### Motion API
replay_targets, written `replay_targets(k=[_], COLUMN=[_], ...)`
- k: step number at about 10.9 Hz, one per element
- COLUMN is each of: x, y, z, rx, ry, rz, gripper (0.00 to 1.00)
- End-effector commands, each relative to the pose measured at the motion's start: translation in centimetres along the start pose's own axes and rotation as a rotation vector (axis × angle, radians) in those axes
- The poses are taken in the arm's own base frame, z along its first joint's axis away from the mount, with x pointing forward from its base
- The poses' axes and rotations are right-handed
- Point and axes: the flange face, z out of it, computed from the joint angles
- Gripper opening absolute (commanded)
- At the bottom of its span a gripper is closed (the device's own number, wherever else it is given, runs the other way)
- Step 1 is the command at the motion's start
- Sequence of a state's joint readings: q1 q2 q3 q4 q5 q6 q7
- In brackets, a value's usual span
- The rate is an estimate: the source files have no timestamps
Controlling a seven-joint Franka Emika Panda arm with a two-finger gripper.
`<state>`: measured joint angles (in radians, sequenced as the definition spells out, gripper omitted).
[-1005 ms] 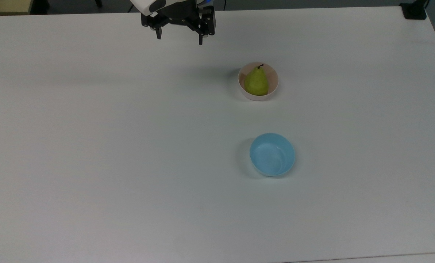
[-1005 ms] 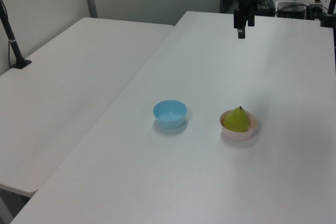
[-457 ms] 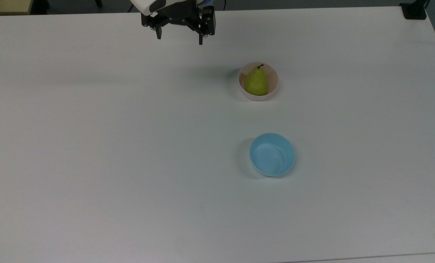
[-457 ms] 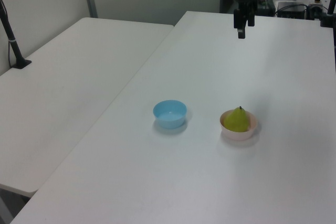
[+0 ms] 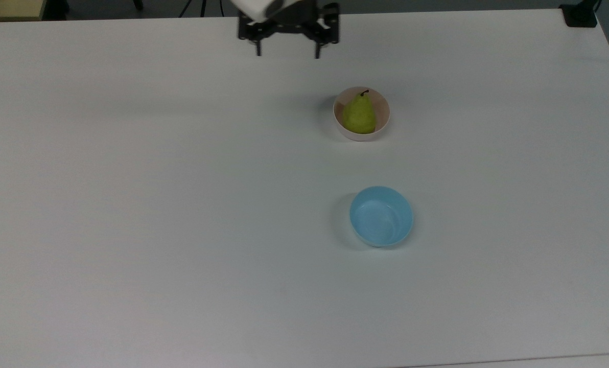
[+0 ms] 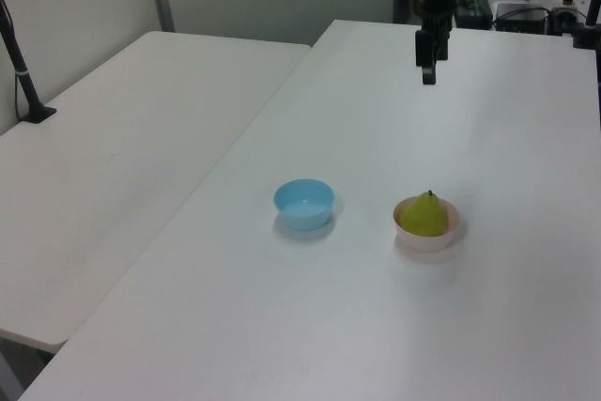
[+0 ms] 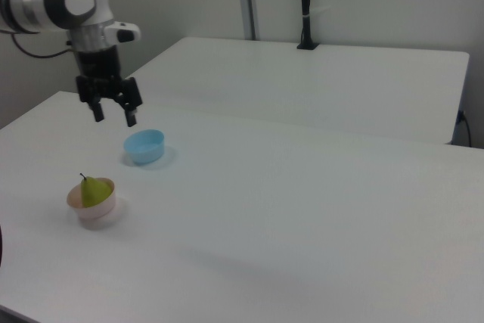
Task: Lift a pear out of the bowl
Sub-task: 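Move the open gripper over the green pear in the pink bowl and lower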
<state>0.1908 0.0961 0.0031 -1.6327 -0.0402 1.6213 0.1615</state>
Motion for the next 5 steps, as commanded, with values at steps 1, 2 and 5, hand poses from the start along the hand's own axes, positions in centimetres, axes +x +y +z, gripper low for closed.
replay_targets(k=[1,2,5], x=[0.2,0.1,0.7], y=[-4.8,-6.7,-10.9], z=[2.3,3.4,8.8], rx=[0.013,0.006,-0.026], ry=[-0.053,-0.07,-0.159], rz=[-0.074,-0.104,-0.166], gripper=[1.0,1.0,1.0])
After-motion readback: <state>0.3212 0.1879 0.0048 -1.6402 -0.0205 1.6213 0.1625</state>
